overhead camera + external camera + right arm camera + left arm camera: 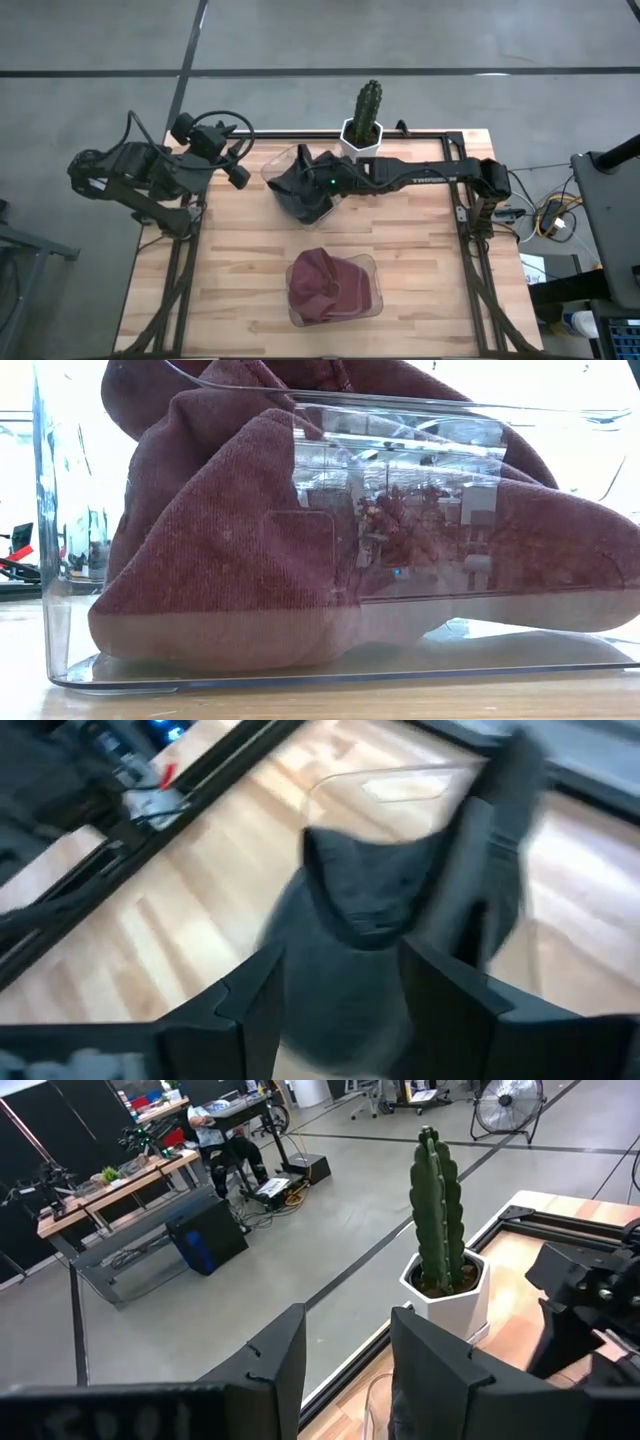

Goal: Pick & Place hat
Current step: Put the black cap into the top transparent bin, then return to Home Position

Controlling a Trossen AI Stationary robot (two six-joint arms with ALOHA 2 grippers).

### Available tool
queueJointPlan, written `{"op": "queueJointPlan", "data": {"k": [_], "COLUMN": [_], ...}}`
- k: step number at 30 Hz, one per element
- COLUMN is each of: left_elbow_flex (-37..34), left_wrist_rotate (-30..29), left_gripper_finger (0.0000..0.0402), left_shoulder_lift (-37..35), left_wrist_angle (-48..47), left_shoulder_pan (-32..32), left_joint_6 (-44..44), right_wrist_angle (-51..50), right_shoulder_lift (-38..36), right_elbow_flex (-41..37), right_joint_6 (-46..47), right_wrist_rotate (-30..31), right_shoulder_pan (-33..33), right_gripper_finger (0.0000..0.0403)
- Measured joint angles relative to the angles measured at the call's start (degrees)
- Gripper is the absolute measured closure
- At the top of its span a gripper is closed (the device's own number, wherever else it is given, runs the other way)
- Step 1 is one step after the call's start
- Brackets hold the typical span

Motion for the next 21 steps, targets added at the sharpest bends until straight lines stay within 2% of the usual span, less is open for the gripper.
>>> {"op": "queueJointPlan", "data": {"k": [3, 8, 11, 14, 17, 21], "left_elbow_flex": [0.0, 0.0, 0.0, 0.0, 0.0, 0.0], "left_wrist_rotate": [0.3, 0.3, 0.3, 0.3, 1.5, 5.9], "left_gripper_finger": [0.0262, 0.0262, 0.0262, 0.0262, 0.0262, 0.0264], "left_shoulder_lift": [0.0, 0.0, 0.0, 0.0, 0.0, 0.0], "left_wrist_angle": [-0.1, -0.5, -0.5, -0.5, -0.6, -0.7], "left_shoulder_pan": [0.0, 0.0, 0.0, 0.0, 0.0, 0.0], "left_joint_6": [0.0, 0.0, 0.0, -0.7, -1.8, -3.1], "right_wrist_angle": [-2.8, -9.6, -6.3, -8.3, -10.3, -10.1], "right_shoulder_lift": [-0.1, -0.5, -0.1, 1.4, 2.3, 0.9], "right_elbow_flex": [0.9, 2.9, 2.9, 2.9, 2.6, 3.2], "right_joint_6": [1.1, 0.4, -1.6, 0.4, 0.8, -1.9], "right_wrist_rotate": [-1.7, 1.6, -3.1, -6.2, -7.0, -8.2], "right_shoulder_pan": [0.2, 0.7, -0.2, -1.7, -2.4, -2.2], "right_gripper_finger": [0.0234, 0.0277, 0.0319, 0.0376, 0.0389, 0.0394]}}
